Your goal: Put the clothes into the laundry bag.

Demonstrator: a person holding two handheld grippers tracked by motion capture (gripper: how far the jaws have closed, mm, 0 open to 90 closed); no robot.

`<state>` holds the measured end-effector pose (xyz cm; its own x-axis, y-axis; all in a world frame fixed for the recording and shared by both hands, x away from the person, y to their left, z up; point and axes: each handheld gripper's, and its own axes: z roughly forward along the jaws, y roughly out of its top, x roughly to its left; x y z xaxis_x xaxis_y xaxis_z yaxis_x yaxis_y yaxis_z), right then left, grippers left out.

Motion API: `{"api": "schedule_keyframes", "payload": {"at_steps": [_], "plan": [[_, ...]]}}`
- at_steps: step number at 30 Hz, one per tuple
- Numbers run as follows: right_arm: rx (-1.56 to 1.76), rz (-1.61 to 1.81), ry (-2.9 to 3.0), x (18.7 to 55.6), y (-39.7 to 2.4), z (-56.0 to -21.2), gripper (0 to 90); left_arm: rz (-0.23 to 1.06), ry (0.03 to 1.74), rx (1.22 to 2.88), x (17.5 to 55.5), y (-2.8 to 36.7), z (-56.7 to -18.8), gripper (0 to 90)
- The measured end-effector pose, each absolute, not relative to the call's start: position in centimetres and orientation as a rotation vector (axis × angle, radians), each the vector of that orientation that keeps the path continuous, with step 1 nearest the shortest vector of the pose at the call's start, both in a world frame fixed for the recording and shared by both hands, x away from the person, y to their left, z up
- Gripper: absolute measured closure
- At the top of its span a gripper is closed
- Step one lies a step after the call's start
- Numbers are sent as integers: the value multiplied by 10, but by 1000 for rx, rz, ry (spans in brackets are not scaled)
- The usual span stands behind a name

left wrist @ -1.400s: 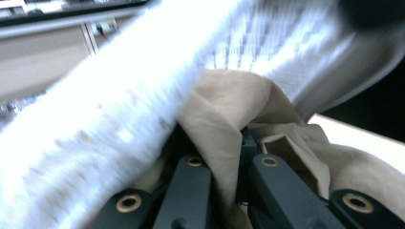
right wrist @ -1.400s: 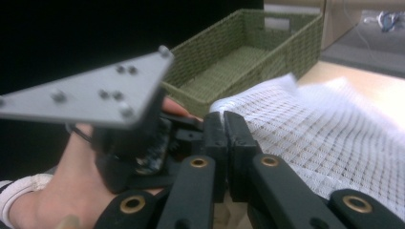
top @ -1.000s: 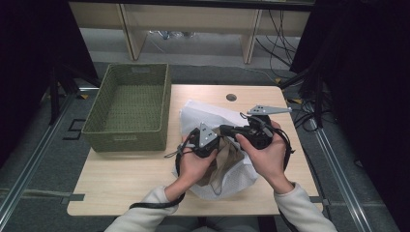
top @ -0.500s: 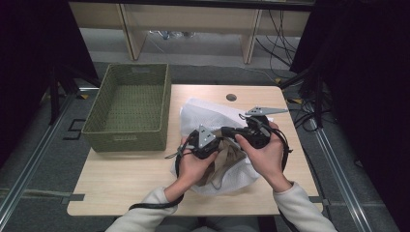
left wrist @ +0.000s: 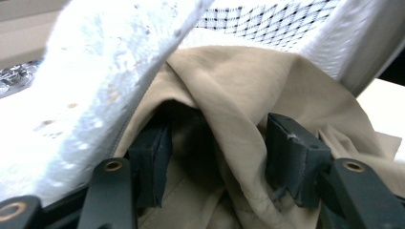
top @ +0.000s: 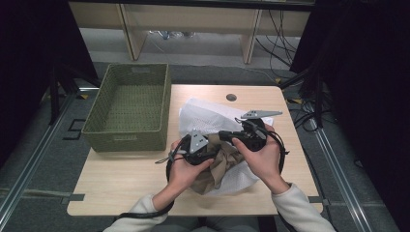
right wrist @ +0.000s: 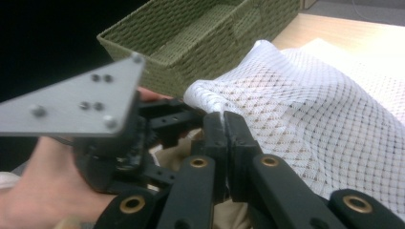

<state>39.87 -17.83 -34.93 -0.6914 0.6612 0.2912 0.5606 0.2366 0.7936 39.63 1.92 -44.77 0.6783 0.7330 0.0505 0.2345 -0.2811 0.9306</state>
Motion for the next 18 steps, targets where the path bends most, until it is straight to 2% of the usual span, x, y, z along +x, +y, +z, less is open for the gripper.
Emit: {"api": "schedule_keyframes", "payload": {"at_steps": [9, 13, 18], "plan": [[1170, 1431, 2385, 400, -179, -351, 900, 534, 734, 1827, 370, 48, -438, 336], [1179, 1427, 2381, 400, -179, -350, 900, 541, 732, 1845, 359, 65, -434, 271], [1202, 1426, 2388, 398, -179, -349, 900, 561, 742, 1895, 354, 84, -440, 233]]}}
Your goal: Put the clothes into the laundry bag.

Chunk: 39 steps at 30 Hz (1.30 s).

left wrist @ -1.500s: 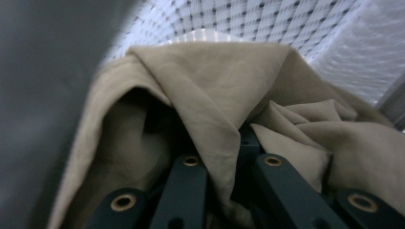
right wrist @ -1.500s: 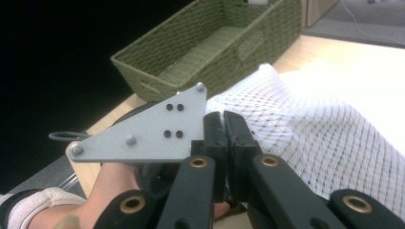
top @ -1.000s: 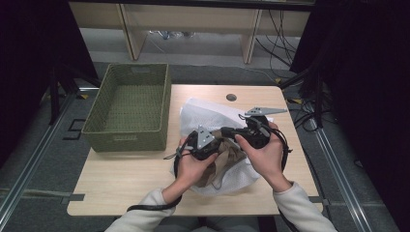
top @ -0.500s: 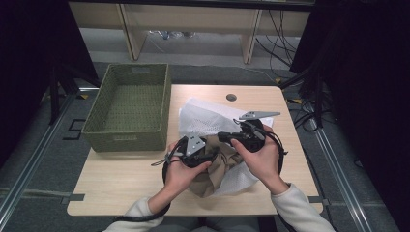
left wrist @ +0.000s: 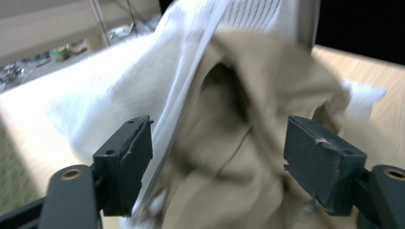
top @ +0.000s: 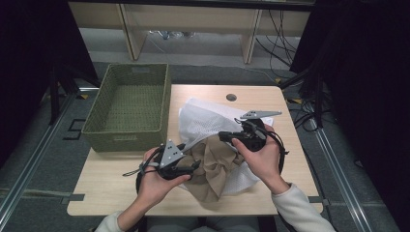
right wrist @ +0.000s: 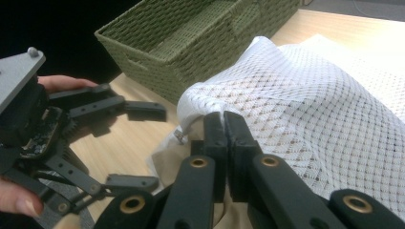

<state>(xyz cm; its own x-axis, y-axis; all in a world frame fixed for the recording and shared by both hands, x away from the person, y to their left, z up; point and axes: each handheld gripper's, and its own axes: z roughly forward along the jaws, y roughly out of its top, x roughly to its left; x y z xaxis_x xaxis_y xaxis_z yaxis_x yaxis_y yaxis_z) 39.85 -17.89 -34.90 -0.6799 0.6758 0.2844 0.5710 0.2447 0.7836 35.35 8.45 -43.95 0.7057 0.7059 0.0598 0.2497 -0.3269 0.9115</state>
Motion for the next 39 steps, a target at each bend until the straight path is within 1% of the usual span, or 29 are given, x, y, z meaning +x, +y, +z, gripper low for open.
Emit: {"api": "schedule_keyframes", "payload": {"at_steps": [3, 5, 6, 7, 9, 10, 11, 12, 13, 14, 17, 18, 19, 20, 21, 23, 26, 30, 32, 36, 37, 39], "plan": [[1206, 1427, 2393, 398, -179, -349, 900, 564, 760, 1994, 353, 98, -458, 228], [1208, 1438, 2381, 398, -178, -349, 900, 525, 808, 2014, 352, 99, -470, 229], [1208, 1438, 2381, 398, -178, -349, 900, 525, 808, 2014, 352, 99, -470, 231], [1199, 1425, 2388, 399, -178, -348, 900, 519, 803, 2050, 350, 97, -478, 234], [1205, 1426, 2389, 398, -179, -348, 900, 523, 768, 2105, 351, 94, -485, 257], [1208, 1426, 2391, 398, -179, -348, 900, 508, 787, 2118, 351, 93, -489, 280], [1199, 1426, 2388, 399, -179, -349, 900, 506, 781, 2122, 352, 91, -492, 311], [1208, 1426, 2393, 398, -178, -348, 900, 507, 773, 2118, 353, 90, -495, 360], [1203, 1437, 2390, 398, -178, -349, 900, 502, 780, 2135, 354, 89, -495, 411], [1204, 1426, 2395, 398, -178, -349, 900, 499, 799, 2122, 354, 87, -496, 484], [1206, 1425, 2399, 398, -177, -349, 900, 426, 786, 2099, 351, 82, -492, 677], [1188, 1418, 2401, 399, -177, -350, 900, 426, 786, 2099, 351, 82, -492, 734], [1202, 1434, 2397, 398, -175, -351, 900, 366, 767, 2077, 346, 75, -488, 789], [1202, 1434, 2397, 398, -175, -351, 900, 366, 767, 2077, 346, 75, -488, 832], [1197, 1429, 2416, 398, -173, -351, 900, 316, 739, 2046, 344, 68, -483, 861], [1162, 1434, 2429, 398, -171, -352, 900, 253, 720, 1997, 341, 60, -478, 877], [1155, 1417, 2429, 396, -169, -352, 900, 255, 700, 1977, 341, 52, -472, 880], [1139, 1454, 2438, 392, -165, -350, 900, 294, 653, 1919, 349, 31, -458, 884], [1119, 1469, 2440, 390, -164, -348, 900, 347, 628, 1899, 356, 24, -451, 885], [1091, 1516, 2414, 383, -164, -339, 900, 396, 640, 1858, 368, 16, -442, 885], [1087, 1535, 2404, 382, -165, -336, 900, 431, 665, 1808, 373, 12, -435, 885], [1086, 1567, 2372, 377, -169, -329, 900, 488, 660, 1777, 377, 13, -423, 886]]}}
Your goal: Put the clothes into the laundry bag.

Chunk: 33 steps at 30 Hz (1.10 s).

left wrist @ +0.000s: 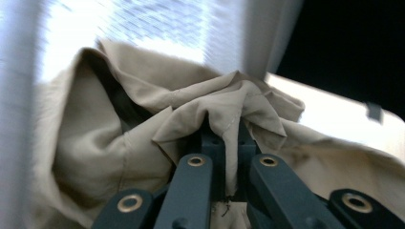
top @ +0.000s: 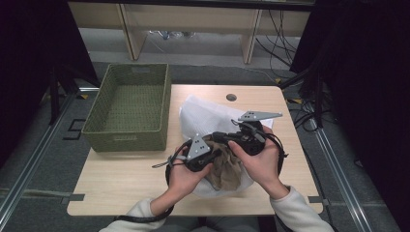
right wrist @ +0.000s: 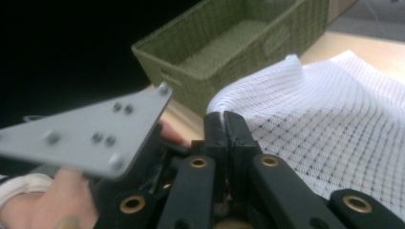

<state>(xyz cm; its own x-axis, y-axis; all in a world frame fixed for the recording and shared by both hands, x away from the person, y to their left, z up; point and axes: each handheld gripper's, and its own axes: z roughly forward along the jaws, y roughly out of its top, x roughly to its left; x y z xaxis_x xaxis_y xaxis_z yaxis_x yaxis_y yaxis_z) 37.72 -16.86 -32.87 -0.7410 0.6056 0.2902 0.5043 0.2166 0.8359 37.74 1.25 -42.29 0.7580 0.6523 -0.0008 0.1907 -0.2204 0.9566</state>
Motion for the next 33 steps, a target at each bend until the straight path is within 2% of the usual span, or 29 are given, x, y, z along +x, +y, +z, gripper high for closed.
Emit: {"api": "schedule_keyframes", "payload": {"at_steps": [4, 8, 14, 21, 33], "plan": [[1056, 1620, 2306, 372, -177, -315, 900, 599, 656, 1727, 385, 17, -402, 885], [1109, 1621, 2290, 377, -180, -318, 900, 650, 658, 1785, 392, 11, -414, 884], [1172, 1572, 2323, 389, -181, -331, 900, 667, 682, 1857, 405, 3, -447, 881], [1187, 1510, 2319, 394, -183, -337, 900, 709, 686, 1890, 416, -3, -456, 876], [1251, 1450, 2328, 401, -186, -347, 900, 692, 723, 1931, 428, -4, -471, 852]]}}
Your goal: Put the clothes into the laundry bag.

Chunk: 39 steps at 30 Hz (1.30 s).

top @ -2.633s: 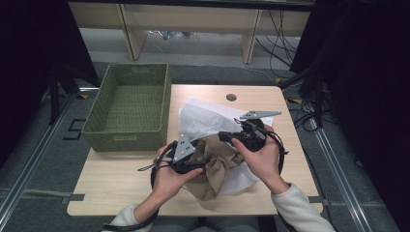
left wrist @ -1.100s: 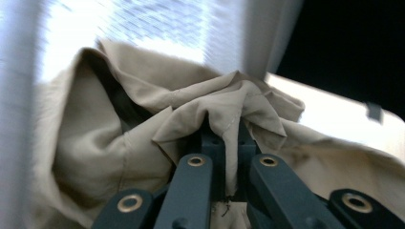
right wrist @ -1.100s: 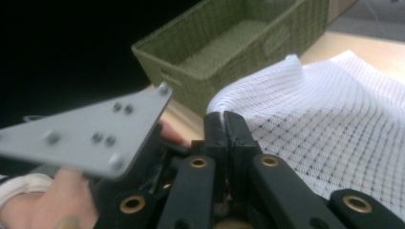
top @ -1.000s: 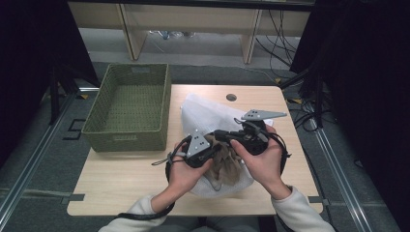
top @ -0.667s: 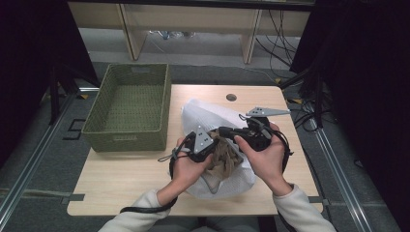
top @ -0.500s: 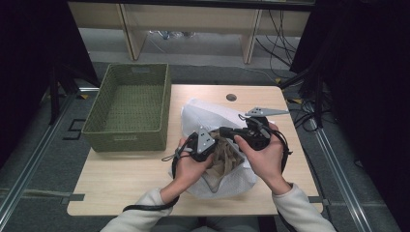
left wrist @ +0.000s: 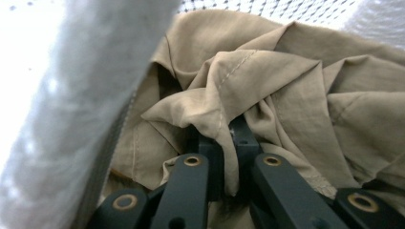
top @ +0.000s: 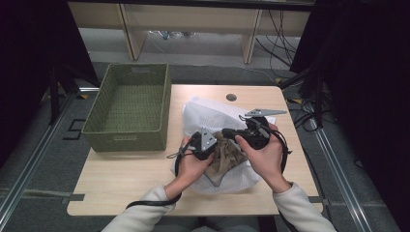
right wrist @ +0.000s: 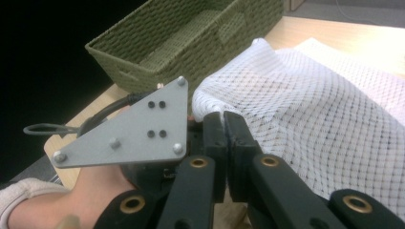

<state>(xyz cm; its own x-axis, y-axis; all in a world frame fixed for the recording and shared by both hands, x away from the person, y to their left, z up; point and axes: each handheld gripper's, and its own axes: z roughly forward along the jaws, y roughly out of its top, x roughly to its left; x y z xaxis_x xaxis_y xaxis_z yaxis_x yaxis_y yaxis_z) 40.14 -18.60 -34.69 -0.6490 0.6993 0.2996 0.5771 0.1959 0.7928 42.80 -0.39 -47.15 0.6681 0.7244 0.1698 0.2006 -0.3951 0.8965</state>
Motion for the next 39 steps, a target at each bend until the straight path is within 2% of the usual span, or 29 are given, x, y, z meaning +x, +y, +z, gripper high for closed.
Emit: {"api": "schedule_keyframes", "payload": {"at_steps": [6, 24, 29, 39], "plan": [[1267, 1435, 2329, 401, -186, -348, 900, 671, 722, 1930, 425, 2, -469, 785], [1247, 1425, 2340, 403, -185, -350, 900, 633, 683, 1913, 392, 23, -450, 444], [1264, 1420, 2336, 402, -185, -349, 900, 620, 662, 1902, 378, 28, -443, 400], [1238, 1418, 2343, 403, -185, -349, 900, 598, 587, 1867, 348, 22, -419, 374]]}}
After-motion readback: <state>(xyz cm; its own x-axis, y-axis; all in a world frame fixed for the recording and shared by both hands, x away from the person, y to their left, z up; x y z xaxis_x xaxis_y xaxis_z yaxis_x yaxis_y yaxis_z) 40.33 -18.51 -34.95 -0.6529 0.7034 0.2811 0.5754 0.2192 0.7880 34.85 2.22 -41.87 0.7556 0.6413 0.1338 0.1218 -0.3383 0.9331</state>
